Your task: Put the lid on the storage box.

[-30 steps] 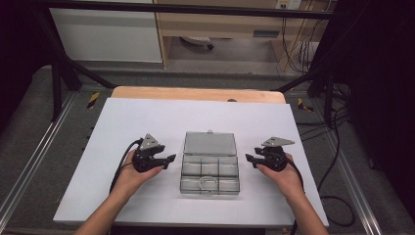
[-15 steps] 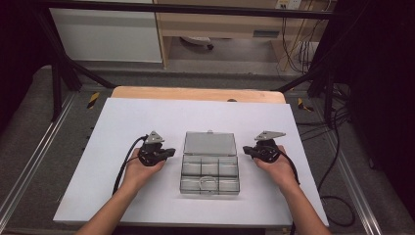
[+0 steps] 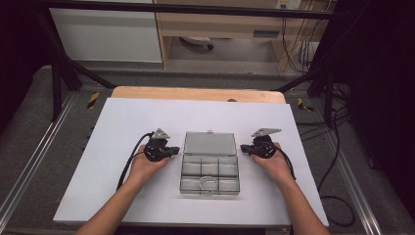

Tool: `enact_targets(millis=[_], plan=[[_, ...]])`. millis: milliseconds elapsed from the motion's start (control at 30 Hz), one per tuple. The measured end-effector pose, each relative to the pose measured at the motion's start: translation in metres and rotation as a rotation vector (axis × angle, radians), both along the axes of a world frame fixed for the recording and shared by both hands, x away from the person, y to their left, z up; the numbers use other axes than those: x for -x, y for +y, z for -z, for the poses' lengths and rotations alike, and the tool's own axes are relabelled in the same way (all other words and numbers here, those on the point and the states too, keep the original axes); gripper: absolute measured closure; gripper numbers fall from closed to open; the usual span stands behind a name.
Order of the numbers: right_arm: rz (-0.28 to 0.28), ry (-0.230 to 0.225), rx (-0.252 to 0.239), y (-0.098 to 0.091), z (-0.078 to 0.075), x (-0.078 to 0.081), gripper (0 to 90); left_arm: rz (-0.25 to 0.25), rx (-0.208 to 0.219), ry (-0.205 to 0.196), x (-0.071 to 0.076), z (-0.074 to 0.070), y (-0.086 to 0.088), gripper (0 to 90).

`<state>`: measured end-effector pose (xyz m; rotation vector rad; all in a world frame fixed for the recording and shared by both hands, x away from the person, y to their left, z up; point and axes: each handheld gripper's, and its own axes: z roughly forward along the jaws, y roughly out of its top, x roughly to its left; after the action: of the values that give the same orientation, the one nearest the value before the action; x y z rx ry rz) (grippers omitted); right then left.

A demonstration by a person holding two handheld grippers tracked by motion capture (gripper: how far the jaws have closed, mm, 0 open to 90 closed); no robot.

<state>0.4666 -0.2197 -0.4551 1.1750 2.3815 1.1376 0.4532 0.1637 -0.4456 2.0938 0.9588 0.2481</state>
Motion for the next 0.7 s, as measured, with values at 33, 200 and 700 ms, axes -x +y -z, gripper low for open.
enact_targets(millis=[33, 200, 700], plan=[[-0.002, 0.002, -0.005, 0.001, 0.000, 0.000, 90.0, 0.009, -0.003, 0.002, 0.000, 0.000, -0.001, 90.0], [-0.017, -0.002, -0.018, 0.005, 0.003, -0.001, 90.0, 0.020, -0.023, 0.007, -0.002, 0.002, -0.009, 90.0], [-0.048, 0.013, -0.045, 0.014, 0.004, -0.015, 90.0, 0.018, 0.034, 0.046, -0.025, 0.010, -0.016, 90.0]])
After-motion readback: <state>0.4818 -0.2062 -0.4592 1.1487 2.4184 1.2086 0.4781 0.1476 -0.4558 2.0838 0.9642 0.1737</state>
